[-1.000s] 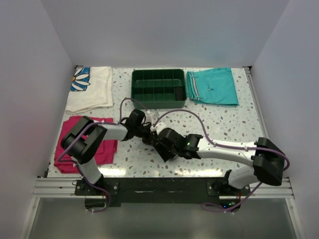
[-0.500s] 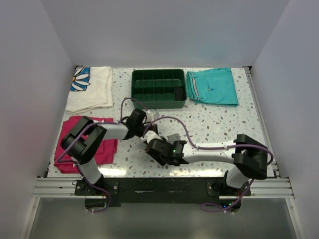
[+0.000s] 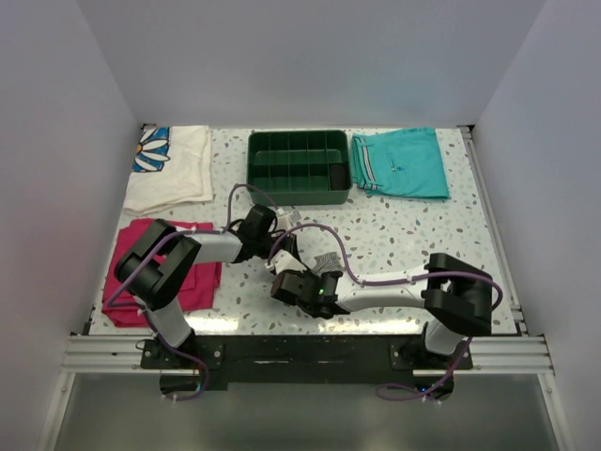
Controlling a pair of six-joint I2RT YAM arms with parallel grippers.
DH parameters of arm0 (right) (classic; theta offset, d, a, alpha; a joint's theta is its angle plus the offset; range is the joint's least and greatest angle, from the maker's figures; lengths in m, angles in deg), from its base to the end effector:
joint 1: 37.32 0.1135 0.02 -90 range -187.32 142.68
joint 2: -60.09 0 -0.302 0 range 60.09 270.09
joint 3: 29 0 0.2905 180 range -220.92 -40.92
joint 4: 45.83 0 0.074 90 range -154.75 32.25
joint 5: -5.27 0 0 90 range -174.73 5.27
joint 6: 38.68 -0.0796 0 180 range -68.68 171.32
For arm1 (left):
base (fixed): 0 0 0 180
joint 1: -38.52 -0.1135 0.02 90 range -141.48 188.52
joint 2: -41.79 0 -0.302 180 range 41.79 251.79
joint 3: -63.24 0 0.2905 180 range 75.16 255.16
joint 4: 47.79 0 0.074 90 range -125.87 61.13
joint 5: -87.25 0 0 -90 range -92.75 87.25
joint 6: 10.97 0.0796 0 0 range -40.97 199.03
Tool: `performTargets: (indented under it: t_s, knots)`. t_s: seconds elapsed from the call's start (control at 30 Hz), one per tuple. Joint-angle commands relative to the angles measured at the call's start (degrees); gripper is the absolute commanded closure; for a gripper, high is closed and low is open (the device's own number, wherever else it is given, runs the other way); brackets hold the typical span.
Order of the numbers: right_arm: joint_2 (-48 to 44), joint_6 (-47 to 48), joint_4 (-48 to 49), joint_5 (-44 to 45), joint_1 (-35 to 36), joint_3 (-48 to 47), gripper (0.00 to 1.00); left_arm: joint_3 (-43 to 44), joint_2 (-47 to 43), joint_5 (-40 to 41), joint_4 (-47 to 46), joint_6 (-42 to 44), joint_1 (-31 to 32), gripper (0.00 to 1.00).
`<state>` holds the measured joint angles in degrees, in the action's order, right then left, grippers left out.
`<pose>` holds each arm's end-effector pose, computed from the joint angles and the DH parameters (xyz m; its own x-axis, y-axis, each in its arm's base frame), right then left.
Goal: Roll the underwear
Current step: Roll the underwear to the center of the board.
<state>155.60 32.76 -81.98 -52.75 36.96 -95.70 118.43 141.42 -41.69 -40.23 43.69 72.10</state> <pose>0.1390 0.3384 0.1459 -0.4733 -0.6849 -0.5540 -0.6383 0.7000 -0.3202 0.2736 -0.2417 0.1007 -0.9708 0.1045 -0.2157 0.2342 0.6061 -0.7601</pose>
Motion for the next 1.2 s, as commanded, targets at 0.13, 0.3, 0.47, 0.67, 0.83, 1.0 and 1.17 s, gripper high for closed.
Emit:
performTargets:
  t_s: [0.13,0.3,0.47,0.67,0.83,1.0,1.17]
  knots:
    - [0.0,-5.2,1.3,-0.5,0.3,5.0,0.74,2.6,-0.2,6.3,4.3,2.2,-0.1,0.77]
    - [-0.1,-5.2,2.2,-0.4,0.3,5.6,0.76,4.3,-0.8,8.6,7.9,2.2,-1.6,0.5]
    - [1.1,-2.6,3.2,-0.4,0.3,4.2,0.76,3.3,-3.8,11.2,9.2,1.6,-6.2,0.49]
    - [4.9,2.8,5.9,-1.5,0.3,-0.8,0.76,0.2,-9.4,14.4,10.9,1.8,-12.8,0.48]
    - [8.6,8.5,7.4,-3.2,0.4,-5.9,0.76,-1.8,-12.4,16.3,11.3,1.1,-14.1,0.47]
    - [8.8,12.1,8.8,-6.2,0.7,-8.7,0.76,-3.6,-13.5,17.1,10.6,0.1,-14.5,0.47]
    - [3.9,9.2,11.9,-10.6,0.7,-3.2,0.75,-3.5,-13.1,15.8,10.1,0.0,-14.5,0.48]
